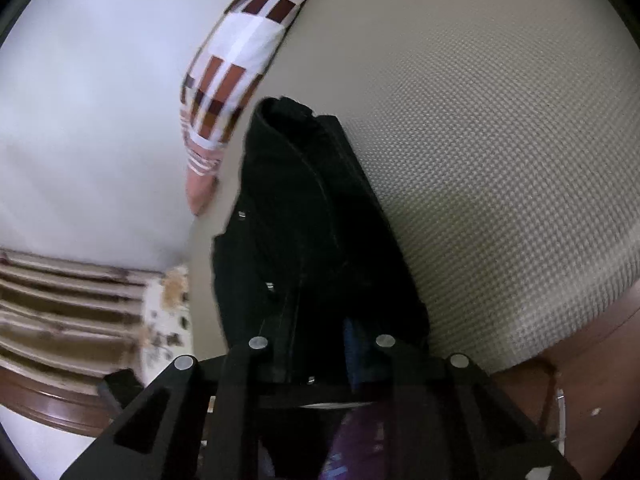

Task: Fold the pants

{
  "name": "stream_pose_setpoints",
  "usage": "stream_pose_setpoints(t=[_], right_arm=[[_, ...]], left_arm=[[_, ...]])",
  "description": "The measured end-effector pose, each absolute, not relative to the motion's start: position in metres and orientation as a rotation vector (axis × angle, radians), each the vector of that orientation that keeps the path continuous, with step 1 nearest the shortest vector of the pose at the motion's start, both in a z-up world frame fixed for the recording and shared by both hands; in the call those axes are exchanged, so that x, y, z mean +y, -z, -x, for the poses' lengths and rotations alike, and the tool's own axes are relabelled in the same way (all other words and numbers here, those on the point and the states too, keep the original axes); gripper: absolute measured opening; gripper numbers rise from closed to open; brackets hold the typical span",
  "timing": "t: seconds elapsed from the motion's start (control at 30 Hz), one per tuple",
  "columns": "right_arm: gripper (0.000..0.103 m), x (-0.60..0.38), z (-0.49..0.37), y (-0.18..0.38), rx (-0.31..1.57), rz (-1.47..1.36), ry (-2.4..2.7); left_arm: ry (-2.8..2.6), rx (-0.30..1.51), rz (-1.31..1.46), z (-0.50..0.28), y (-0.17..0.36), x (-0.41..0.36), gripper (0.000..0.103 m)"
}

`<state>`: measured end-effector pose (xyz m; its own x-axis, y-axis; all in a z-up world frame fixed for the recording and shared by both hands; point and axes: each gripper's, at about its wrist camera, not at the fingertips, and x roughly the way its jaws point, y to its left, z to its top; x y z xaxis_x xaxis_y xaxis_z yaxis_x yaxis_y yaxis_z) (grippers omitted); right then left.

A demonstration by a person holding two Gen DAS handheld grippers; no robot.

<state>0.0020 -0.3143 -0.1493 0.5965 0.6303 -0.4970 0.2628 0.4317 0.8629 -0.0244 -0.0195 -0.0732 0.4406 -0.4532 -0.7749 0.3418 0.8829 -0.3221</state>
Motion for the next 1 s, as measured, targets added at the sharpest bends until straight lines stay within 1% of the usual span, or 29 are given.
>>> stream_pose_setpoints(t=[0.07,0.1,0.17,0.2,0.23,0.33,0.37,0.47,0.53,0.67,0.7,0.77,0.8,0.83,0.9,1.0], right_arm=[[0.017,-0.316,0.006,0.144,0.916,-1.22,-0.33],[0.014,-0.315,0.012,0.137,0.891,-1.277,-0.371],[0.014,-0.314,0.023,0.118,0.851,-1.248,-0.392],[0.014,-0.315,0.03,0.119,0.855,-1.238,-0.379],[0.013,-0.316,0.031,0.129,0.876,-1.245,-0.366],[0.011,-0.319,0.037,0.185,0.978,-1.385,-0.321],[0.011,-0.319,0.038,0.195,0.967,-1.42,-0.34],[0.013,-0.321,0.031,0.186,0.958,-1.385,-0.374],[0.017,-0.324,0.029,0.18,0.957,-1.351,-0.369],[0.02,-0.336,0.03,0.166,0.938,-1.27,-0.341],[0.023,-0.339,0.033,0.164,0.934,-1.253,-0.335],[0.033,-0.34,0.034,0.155,0.929,-1.186,-0.292],[0.05,-0.343,0.033,0.151,0.922,-1.148,-0.267],[0.062,-0.348,0.033,0.145,0.919,-1.101,-0.236],[0.068,-0.351,0.029,0.14,0.915,-1.056,-0.217],[0.07,-0.347,0.018,0.143,0.964,-1.016,-0.223]], left_arm=[[0.492,0.995,0.117,0.024,0.069,-0.018,0.084],[0.49,0.988,0.113,0.024,0.066,-0.018,0.084],[0.488,0.974,0.1,0.025,0.064,-0.018,0.085],[0.489,0.973,0.089,0.026,0.065,-0.019,0.086],[0.491,0.978,0.082,0.026,0.067,-0.021,0.087],[0.495,1.006,0.065,0.025,0.075,-0.027,0.087],[0.494,1.011,0.06,0.024,0.077,-0.028,0.087],[0.499,1.031,0.053,0.023,0.083,-0.033,0.087],[0.501,1.027,0.045,0.023,0.083,-0.037,0.087],[0.508,1.02,0.036,0.022,0.082,-0.042,0.087],[0.511,1.022,0.035,0.022,0.083,-0.042,0.087],[0.515,1.028,0.033,0.022,0.084,-0.043,0.087],[0.516,1.032,0.034,0.022,0.085,-0.043,0.087],[0.516,1.034,0.035,0.022,0.086,-0.042,0.087],[0.512,1.037,0.042,0.023,0.086,-0.041,0.087],[0.509,1.048,0.052,0.022,0.088,-0.04,0.087]])
